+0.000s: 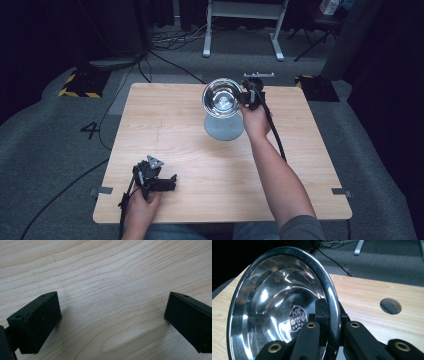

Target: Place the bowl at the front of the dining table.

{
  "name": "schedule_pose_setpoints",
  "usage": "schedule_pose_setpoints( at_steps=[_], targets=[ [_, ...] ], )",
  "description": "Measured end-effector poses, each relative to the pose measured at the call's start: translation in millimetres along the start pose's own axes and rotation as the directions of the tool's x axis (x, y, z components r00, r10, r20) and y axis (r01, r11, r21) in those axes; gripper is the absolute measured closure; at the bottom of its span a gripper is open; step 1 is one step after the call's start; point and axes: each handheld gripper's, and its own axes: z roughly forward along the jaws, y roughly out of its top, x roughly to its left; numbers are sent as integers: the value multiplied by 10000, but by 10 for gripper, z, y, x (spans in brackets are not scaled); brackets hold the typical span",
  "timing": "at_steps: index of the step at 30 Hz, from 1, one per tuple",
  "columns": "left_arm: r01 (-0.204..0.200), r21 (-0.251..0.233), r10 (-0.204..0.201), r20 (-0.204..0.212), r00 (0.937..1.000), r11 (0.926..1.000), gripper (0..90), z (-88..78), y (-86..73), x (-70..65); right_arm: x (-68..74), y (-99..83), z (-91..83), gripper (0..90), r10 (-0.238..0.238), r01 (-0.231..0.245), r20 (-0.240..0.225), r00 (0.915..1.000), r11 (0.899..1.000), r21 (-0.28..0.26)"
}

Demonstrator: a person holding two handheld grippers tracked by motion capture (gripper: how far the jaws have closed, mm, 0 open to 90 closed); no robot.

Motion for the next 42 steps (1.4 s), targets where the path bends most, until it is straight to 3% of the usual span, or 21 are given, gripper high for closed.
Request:
schedule_pose_setpoints(
  at_steps=[2,12,18,28,42],
  targets=[
    [7,-1,-7,0,10000,10000,8,0,0,-1,-35,7,59,863,186,-187,66,9998,9998,119],
    [8,-4,-8,-4,10000,10000,8,0,0,-1,-76,83,192,863,-54,42,621,9981,9998,201],
    [5,-1,-5,-3,10000,10000,8,0,0,0,-126,58,302,863,203,-231,536,9984,9983,533],
    [-3,-5,3,-13,10000,10000,8,0,0,0,-92,-113,409,863,148,-189,438,9989,9953,945],
    [11,-16,-11,-10,10000,10000,8,1,-1,-1,-114,-374,612,862,161,-272,609,9980,9819,1872]
  ],
)
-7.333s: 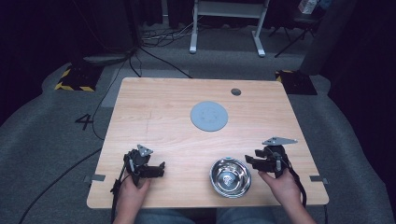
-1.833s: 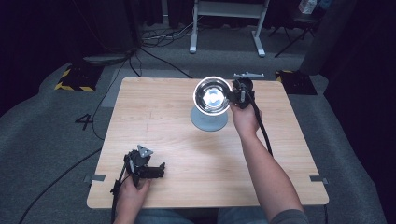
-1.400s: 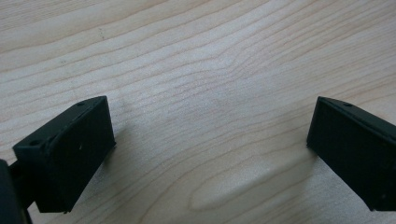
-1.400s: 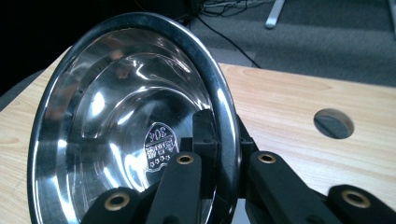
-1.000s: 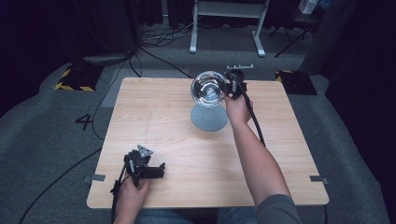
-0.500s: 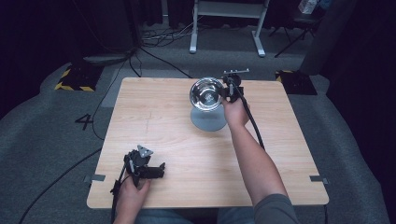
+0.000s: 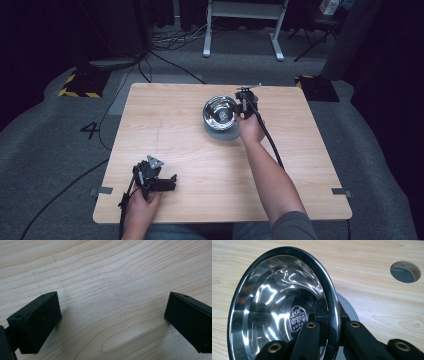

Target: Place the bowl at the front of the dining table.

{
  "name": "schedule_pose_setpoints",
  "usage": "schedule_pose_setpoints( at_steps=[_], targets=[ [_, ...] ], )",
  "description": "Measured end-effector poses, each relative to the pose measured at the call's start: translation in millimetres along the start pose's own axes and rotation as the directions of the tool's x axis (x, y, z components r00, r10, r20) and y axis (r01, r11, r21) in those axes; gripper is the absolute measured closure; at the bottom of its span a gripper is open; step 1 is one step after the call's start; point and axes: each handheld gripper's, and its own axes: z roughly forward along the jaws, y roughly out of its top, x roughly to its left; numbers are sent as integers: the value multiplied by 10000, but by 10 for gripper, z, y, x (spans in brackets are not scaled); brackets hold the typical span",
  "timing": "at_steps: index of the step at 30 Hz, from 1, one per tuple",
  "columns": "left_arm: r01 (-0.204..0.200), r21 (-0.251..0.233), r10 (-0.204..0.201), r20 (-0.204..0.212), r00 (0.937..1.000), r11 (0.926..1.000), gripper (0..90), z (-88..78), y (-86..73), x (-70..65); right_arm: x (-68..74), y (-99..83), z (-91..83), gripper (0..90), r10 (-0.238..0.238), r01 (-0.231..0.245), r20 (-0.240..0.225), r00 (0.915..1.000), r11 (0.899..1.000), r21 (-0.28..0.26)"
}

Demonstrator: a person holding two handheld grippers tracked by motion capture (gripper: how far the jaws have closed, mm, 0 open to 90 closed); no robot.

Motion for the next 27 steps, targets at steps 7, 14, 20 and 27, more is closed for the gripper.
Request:
schedule_pose_setpoints(
  at_steps=[7,14,20,27],
  targets=[
    [-2,2,2,4,10000,10000,8,0,0,0,-23,-21,88,861,99,-98,-38,9999,9994,324],
    [-5,4,5,3,10000,10000,8,-1,0,0,-21,-67,158,858,77,-73,-61,10000,9980,629],
    [-5,2,5,1,10000,10000,8,-1,0,0,-43,-88,185,859,143,-142,-14,9999,9968,781],
    [-3,2,3,3,10000,10000,8,-1,0,0,-91,-114,214,860,272,-274,28,9996,9953,932]
  ],
)
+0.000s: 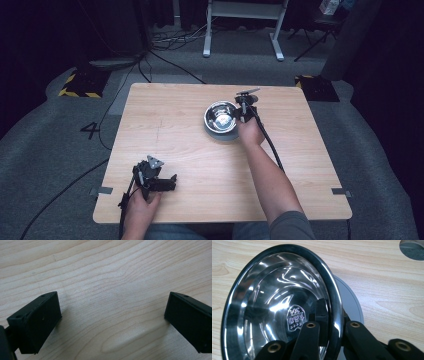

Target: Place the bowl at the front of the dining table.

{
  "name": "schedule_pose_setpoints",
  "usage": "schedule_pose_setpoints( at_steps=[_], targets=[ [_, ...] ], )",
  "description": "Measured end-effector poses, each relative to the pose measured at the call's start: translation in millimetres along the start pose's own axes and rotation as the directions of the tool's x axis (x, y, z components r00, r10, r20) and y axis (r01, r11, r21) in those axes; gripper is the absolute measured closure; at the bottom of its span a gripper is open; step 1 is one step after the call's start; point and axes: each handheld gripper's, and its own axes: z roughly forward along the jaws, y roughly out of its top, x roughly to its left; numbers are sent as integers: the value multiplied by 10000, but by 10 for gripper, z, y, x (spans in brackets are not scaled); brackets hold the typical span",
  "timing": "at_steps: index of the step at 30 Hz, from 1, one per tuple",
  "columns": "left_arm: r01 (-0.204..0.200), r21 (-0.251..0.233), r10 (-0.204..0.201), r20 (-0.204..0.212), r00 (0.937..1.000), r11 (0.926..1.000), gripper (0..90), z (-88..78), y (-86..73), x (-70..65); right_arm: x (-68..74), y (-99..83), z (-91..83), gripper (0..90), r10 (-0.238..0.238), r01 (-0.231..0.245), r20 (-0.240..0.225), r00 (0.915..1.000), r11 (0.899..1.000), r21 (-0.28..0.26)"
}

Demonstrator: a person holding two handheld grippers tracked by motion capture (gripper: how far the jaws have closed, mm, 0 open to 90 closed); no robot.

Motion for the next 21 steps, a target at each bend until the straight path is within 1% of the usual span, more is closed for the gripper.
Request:
schedule_pose_setpoints(
  at_steps=[5,8,9,10,11,12,13,14,15,16,17,21],
  targets=[
    [-6,1,6,0,10000,10000,8,0,0,0,-21,-14,7,856,42,-42,16,10000,10000,17],
    [-10,4,10,-4,10000,10000,8,0,0,1,-36,-21,-2,830,84,-85,112,9999,10000,39],
    [-15,17,15,-13,10000,10000,8,-1,1,1,-43,-23,-3,799,95,-96,162,9998,9999,41],
    [-14,13,14,-18,10000,10000,8,-1,1,0,-60,-22,-12,644,-59,62,305,9995,9999,-82],
    [-13,19,13,-11,10000,10000,8,-1,1,1,-60,-22,-12,644,-59,62,305,9995,9999,-82],
    [-13,15,13,-11,10000,10000,8,-1,1,1,-67,-19,-50,516,-1007,1055,971,9902,9933,-461],
    [-14,19,14,-12,10000,10000,8,-2,1,1,-67,-19,-50,516,-1007,1055,971,9902,9933,-461],
    [-13,19,13,-11,10000,10000,8,-1,1,1,-59,-28,-73,504,-1376,1476,1323,9816,9866,-691],
    [-13,2,13,-15,10000,10000,8,0,0,1,-53,-41,-97,491,-1674,1835,1552,9736,9783,-959],
    [-14,17,14,-8,10000,10000,8,-1,1,1,-51,-44,-114,489,-1807,2004,1636,9698,9732,-1131],
    [-14,17,14,-9,10000,10000,8,-1,1,1,-49,-39,-143,486,-1891,2106,1692,9673,9702,-1199],
    [-14,16,14,-12,10000,10000,8,-1,1,1,-42,-32,-193,492,-1869,2077,1567,9698,9697,-1284]
  ],
)
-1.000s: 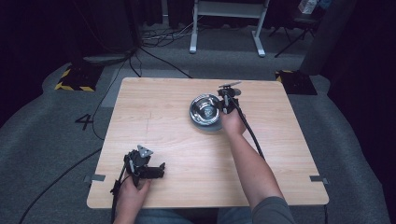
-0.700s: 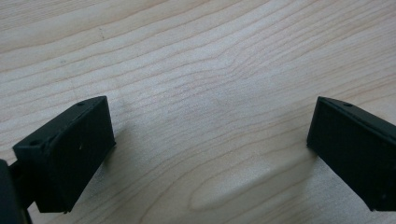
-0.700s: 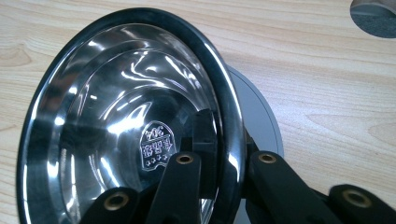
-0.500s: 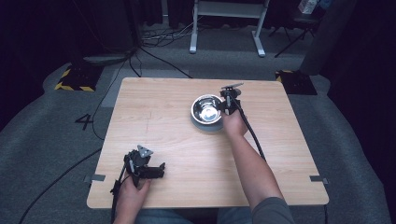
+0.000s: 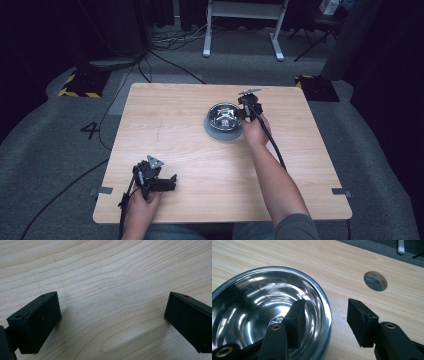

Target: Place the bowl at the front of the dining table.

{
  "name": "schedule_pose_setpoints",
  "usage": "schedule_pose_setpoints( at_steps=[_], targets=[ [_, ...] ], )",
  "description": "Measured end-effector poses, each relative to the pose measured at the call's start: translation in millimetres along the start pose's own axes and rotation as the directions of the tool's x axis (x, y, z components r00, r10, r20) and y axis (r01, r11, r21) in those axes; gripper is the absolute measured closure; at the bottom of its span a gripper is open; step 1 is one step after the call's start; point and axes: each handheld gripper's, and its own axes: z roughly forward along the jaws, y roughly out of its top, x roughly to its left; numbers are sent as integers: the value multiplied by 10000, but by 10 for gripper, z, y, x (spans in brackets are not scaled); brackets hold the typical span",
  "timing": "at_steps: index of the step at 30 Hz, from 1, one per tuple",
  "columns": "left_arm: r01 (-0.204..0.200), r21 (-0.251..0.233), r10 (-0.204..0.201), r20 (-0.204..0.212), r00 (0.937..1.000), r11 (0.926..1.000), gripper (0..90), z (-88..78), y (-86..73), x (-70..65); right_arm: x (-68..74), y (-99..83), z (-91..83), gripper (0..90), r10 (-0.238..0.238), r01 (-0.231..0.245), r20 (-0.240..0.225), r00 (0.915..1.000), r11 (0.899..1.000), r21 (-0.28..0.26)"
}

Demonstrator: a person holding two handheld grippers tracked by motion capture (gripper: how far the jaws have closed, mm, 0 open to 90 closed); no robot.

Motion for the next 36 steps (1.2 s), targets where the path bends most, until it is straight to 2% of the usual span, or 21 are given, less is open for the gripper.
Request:
schedule_pose_setpoints(
  at_steps=[3,13,16,18,19,25,26,29,31,36],
  targets=[
    [8,-12,-8,17,10000,10000,8,1,0,0,-2,9,-35,497,165,-167,-238,9996,9998,-71],
    [2,1,-2,4,10000,10000,8,0,0,0,4,56,-210,515,182,-205,-865,9961,9995,-254],
    [-5,5,5,8,10000,10000,8,0,0,1,-41,81,-343,510,219,-254,-1234,9921,9993,-265],
    [3,2,-3,8,10000,10000,8,0,0,0,-55,83,-385,510,205,-245,-1298,9913,9993,-292],
    [3,0,-3,7,10000,10000,8,0,0,0,-82,82,-484,507,148,-209,-1434,9895,9989,-413],
    [6,1,-6,12,10000,10000,8,0,0,0,-164,54,-725,493,16,-142,-1862,9825,9977,-663],
    [4,1,-4,7,10000,10000,8,0,0,0,-164,54,-725,493,16,-142,-1862,9825,9977,-663],
    [3,4,-3,9,10000,10000,8,0,0,0,-217,9,-889,485,-127,-32,-1901,9817,9965,-832],
    [2,4,-2,8,10000,10000,8,0,0,0,-226,1,-916,482,-125,-44,-1933,9811,9962,-867],
    [5,2,-5,11,10000,10000,8,0,0,0,-284,-75,-1135,472,-383,154,-2110,9767,9939,-1091]
  ],
)
